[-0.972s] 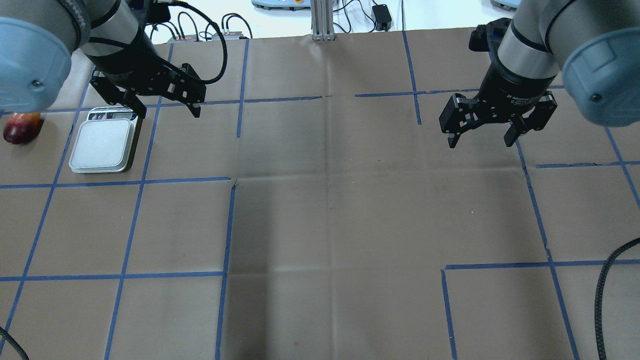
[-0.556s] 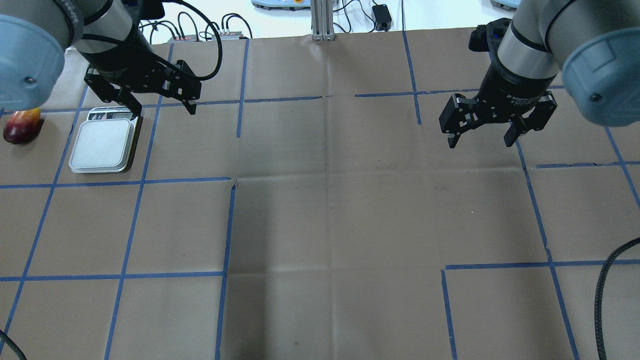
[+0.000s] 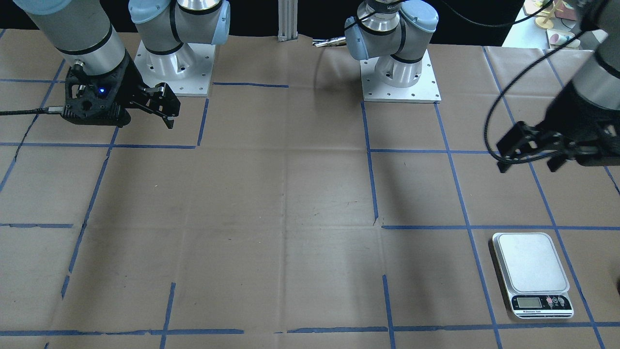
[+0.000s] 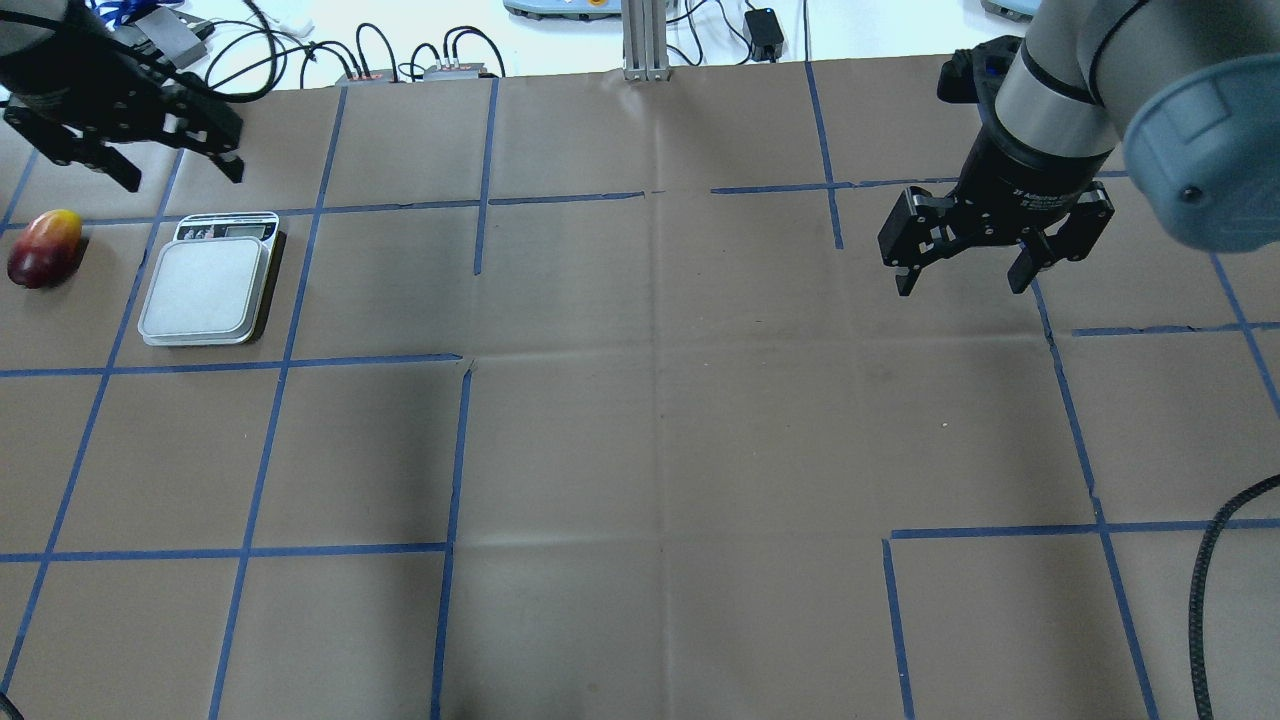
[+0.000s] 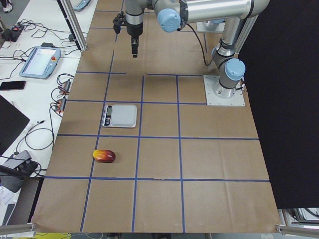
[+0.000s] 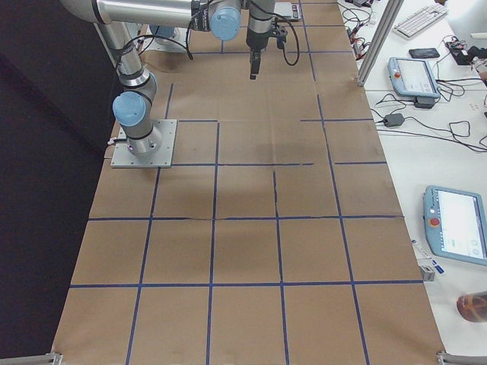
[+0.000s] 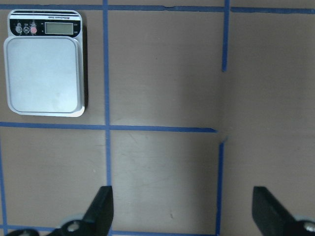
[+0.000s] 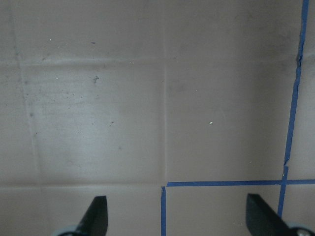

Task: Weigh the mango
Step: 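Lower the left gripper over the mango and close it around it, then lift the mango with the left gripper and carry it over the scale, then lower the mango onto the scale pan and open the left gripper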

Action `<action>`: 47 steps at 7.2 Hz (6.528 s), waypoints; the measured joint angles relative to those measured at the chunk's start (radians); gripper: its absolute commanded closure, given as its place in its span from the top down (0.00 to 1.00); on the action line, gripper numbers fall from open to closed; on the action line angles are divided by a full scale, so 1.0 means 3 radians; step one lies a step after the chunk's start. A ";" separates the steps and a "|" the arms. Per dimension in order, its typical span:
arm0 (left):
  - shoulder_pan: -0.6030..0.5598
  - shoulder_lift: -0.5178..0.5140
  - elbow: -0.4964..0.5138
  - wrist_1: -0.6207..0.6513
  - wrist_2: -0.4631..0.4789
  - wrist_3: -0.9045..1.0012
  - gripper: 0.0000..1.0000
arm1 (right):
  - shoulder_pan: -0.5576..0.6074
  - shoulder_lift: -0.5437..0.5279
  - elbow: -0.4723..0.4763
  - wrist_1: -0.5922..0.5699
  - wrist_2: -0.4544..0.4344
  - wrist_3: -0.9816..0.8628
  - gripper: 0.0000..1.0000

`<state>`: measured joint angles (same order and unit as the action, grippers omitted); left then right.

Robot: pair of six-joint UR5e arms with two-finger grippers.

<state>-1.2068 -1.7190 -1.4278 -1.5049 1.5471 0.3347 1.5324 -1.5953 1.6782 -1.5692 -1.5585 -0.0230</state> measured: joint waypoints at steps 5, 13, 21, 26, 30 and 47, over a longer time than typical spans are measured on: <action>0.1115 -0.1656 0.1736 0.0020 -0.0118 0.1331 1.00 | 0.0000 0.0000 0.0000 0.0000 0.0000 0.0000 1.00; 0.1240 -0.3189 0.3336 -0.0568 -0.0101 0.1560 0.98 | 0.0000 -0.0002 0.0000 0.0000 0.0000 0.0000 1.00; 0.1261 -0.3554 0.3370 -0.0513 -0.0086 0.1326 0.42 | 0.0000 0.0000 0.0000 0.0000 0.0000 0.0000 1.00; 0.1245 -0.3094 0.3184 -0.0803 -0.0032 0.1303 0.30 | 0.0000 0.0000 0.0000 0.0000 0.0000 0.0000 1.00; 0.1088 -0.1827 0.1697 -0.0825 0.0054 0.0909 0.31 | 0.0000 0.0000 0.0000 0.0000 0.0000 0.0000 1.00; 0.0394 -0.0608 -0.0252 0.1003 0.0126 0.0020 0.99 | 0.0000 0.0000 0.0000 0.0000 0.0000 0.0000 1.00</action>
<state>-1.0886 -1.9014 -1.5034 -1.2039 1.5849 0.3405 1.5325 -1.5954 1.6782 -1.5693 -1.5585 -0.0230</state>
